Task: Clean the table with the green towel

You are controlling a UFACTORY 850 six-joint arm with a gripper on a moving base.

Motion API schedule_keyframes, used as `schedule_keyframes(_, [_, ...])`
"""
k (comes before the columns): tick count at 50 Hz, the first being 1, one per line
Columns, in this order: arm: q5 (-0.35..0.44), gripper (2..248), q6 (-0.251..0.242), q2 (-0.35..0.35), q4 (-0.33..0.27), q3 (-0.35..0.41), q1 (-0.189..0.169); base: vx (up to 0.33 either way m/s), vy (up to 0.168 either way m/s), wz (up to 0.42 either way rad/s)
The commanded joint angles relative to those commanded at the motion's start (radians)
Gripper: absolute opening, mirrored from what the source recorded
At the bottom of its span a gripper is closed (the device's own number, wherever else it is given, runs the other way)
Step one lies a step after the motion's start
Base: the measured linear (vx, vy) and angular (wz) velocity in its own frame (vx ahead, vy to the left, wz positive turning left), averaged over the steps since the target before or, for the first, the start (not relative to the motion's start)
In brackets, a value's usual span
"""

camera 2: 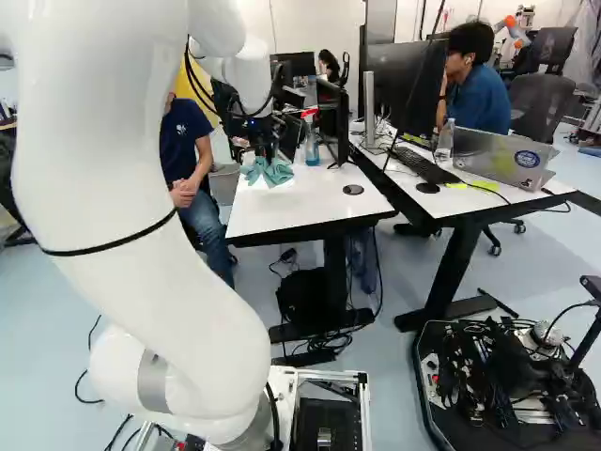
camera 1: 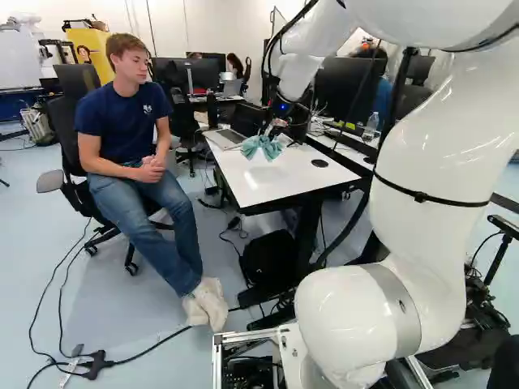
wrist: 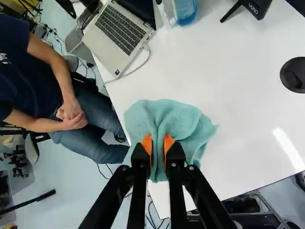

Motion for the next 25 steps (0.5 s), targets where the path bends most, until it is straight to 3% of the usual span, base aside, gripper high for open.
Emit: schedule_keyframes(25, [0.0, 48, 0.0, -0.098, -0.045, -0.112, 0.07, 0.0, 0.0, 0.0])
